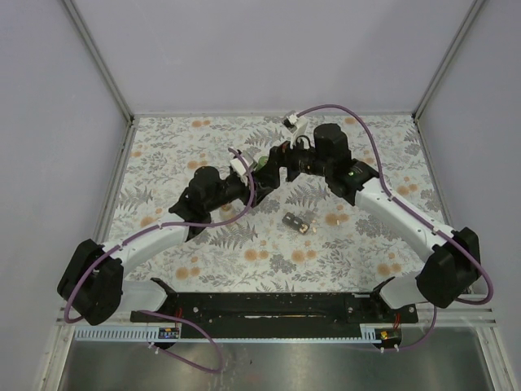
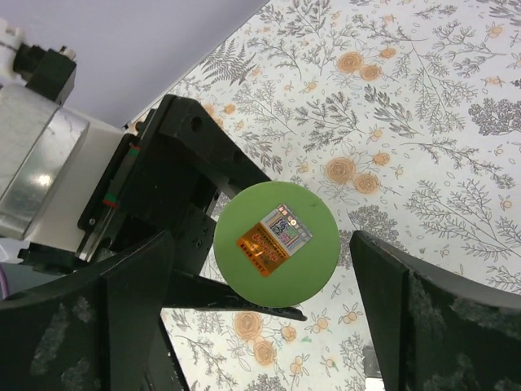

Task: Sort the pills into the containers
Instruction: Screw the lid of the pill bottle onto the pill bottle, then place the pill bottle at the center of the board.

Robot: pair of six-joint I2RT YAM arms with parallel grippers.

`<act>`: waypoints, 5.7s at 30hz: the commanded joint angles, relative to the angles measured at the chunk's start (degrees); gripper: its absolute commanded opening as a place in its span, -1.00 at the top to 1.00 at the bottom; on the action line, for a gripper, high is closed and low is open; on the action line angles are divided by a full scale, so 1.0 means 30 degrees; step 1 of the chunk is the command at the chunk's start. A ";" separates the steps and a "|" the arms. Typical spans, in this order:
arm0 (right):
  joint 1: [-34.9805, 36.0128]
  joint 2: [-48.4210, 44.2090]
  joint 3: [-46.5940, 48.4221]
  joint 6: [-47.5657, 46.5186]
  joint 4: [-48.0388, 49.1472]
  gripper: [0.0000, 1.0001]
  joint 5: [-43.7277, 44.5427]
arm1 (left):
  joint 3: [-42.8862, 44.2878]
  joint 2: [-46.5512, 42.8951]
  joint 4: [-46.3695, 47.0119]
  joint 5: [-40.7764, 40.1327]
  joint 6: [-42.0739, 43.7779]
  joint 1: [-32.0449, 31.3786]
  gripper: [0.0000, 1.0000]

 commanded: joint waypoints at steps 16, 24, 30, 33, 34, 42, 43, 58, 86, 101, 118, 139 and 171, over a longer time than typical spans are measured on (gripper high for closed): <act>-0.2285 -0.3316 -0.1818 -0.3183 0.3162 -0.99 -0.8243 | -0.0142 -0.0308 0.4781 1.1735 -0.3633 0.1910 1.00; -0.2286 -0.2964 -0.1965 -0.2802 0.4306 -0.99 -1.1059 | -0.0026 0.0250 0.6658 1.4640 -0.5978 0.1968 1.00; -0.2256 -0.2613 -0.2227 -0.1457 0.5914 -0.97 -1.1705 | -0.0084 0.0425 0.7362 1.4846 -0.6653 0.1939 1.00; -0.2198 -0.2350 -0.2317 -0.1103 0.6415 -0.91 -1.1939 | -0.0055 0.0396 0.7508 1.4846 -0.6800 0.1939 1.00; -0.2052 -0.2320 -0.2316 -0.1074 0.6445 -0.91 -1.1939 | -0.0084 0.0396 0.7538 1.4817 -0.6859 0.1910 1.00; -0.1641 -0.1880 -0.1965 -0.1220 0.6210 -0.70 -1.1968 | -0.0201 0.0337 0.7919 1.4875 -0.7240 0.1910 1.00; -0.1612 -0.1880 -0.1965 -0.1133 0.6298 -0.71 -1.1969 | -0.0172 0.0338 0.7977 1.4904 -0.7240 0.1910 1.00; -0.1640 -0.2115 -0.2052 -0.0839 0.6563 -0.95 -1.1939 | -0.0318 0.0572 0.8095 1.4963 -0.7357 0.1881 1.00; -0.1553 -0.1821 -0.1408 -0.0723 0.5274 0.28 -0.9395 | -0.0143 0.0017 0.4963 1.0839 -0.4256 0.1559 1.00; -0.0587 -0.0826 -0.0619 -0.0311 0.2552 0.56 -0.2920 | 0.0208 -0.0336 0.2560 0.2808 -0.1471 0.0914 1.00; 0.0234 0.0142 0.0994 -0.0927 -0.1318 0.63 0.2999 | 0.1292 -0.0278 0.0156 -0.3930 -0.0150 0.0123 1.00; 0.0439 -0.0033 0.1433 -0.1775 -0.1904 0.74 0.3822 | 0.1440 -0.0131 0.0008 -0.3905 -0.0150 -0.0082 0.54; -0.2898 -0.1587 -0.0176 -0.4554 -0.0706 0.94 0.6104 | 0.0620 -0.0365 0.0976 0.0842 -0.0853 0.1499 -0.98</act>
